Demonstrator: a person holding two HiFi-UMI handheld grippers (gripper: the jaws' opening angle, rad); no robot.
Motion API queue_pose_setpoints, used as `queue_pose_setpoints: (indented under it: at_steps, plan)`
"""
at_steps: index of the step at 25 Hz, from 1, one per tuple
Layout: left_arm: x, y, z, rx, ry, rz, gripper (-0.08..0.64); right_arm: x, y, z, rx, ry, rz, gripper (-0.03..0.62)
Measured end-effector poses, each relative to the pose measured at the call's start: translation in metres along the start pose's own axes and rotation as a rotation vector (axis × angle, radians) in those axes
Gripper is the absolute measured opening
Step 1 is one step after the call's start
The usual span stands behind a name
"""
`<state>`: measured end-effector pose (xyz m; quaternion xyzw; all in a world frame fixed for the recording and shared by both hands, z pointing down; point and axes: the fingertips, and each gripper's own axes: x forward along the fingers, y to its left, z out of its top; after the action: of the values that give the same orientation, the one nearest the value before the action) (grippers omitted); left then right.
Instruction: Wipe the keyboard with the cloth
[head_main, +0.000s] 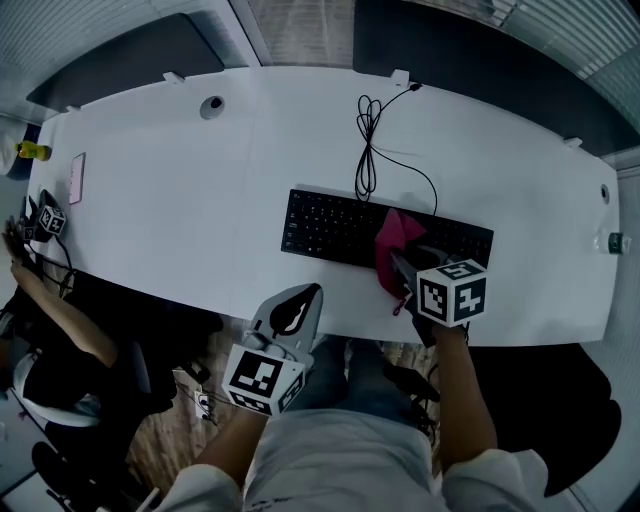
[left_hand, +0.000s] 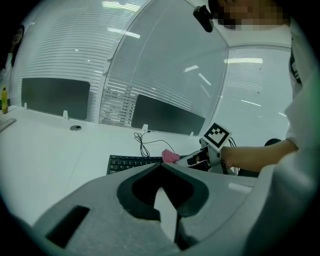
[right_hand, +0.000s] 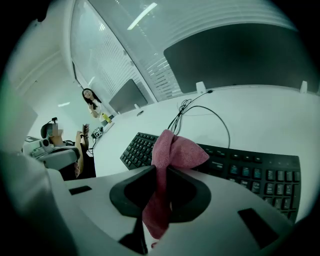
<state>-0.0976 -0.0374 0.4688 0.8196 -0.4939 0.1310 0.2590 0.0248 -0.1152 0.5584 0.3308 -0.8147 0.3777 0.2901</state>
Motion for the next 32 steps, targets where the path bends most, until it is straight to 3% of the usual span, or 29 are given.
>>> queue_pose_setpoints:
  at_steps: [17, 32]
  plan:
    - [-0.054, 0.056, -0.017, -0.058, -0.014, 0.132, 0.011, 0.082, 0.096, 0.02, -0.106, 0.059, 0.141, 0.061]
    - [-0.058, 0.056, -0.02, -0.06, -0.015, 0.137, 0.011, 0.08, 0.119, 0.026, -0.138, 0.045, 0.176, 0.063]
